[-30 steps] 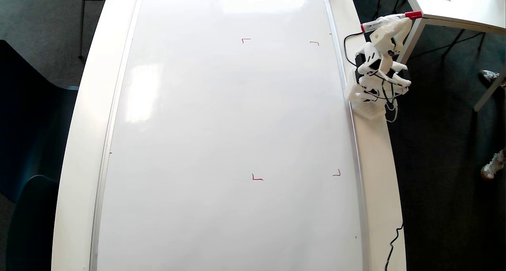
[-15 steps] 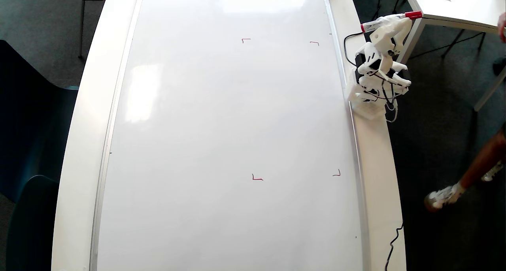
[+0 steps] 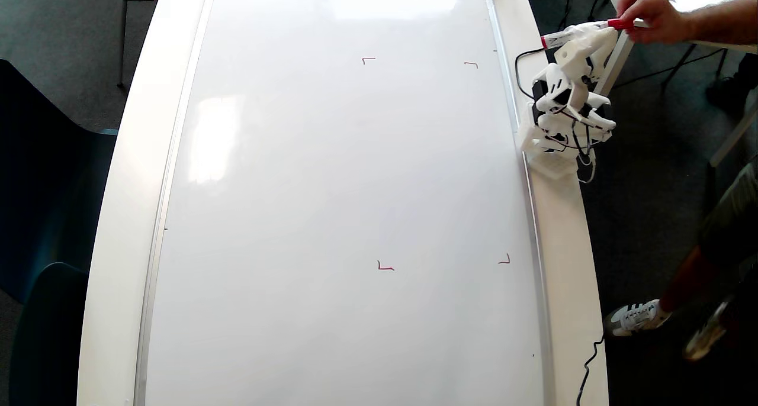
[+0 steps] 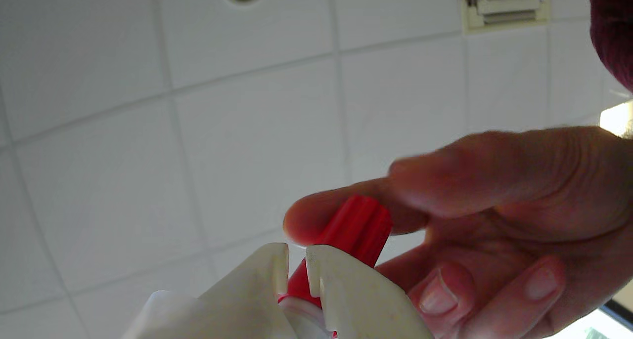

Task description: Draw on a whiteboard a robot head using a pen attached to the gripper

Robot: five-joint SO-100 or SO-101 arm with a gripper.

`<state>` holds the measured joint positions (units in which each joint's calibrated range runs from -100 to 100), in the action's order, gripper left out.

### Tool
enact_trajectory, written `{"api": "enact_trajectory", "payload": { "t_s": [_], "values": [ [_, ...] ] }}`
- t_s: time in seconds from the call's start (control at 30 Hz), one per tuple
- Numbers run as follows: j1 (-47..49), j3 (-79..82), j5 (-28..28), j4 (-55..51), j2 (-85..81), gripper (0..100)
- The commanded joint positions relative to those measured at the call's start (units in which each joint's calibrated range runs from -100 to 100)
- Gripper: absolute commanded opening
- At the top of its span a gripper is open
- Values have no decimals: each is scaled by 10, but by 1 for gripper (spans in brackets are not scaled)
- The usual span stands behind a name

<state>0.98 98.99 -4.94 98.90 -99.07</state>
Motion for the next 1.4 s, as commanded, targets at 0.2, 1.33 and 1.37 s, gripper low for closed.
{"api": "enact_trajectory", "payload": {
  "t_s": [0.2,1.33,1.37],
  "values": [
    [-1,4,0,8,4,1],
    [-1,4,-4,8,5,1],
    [-1,4,-4,8,6,1]
  ]
}}
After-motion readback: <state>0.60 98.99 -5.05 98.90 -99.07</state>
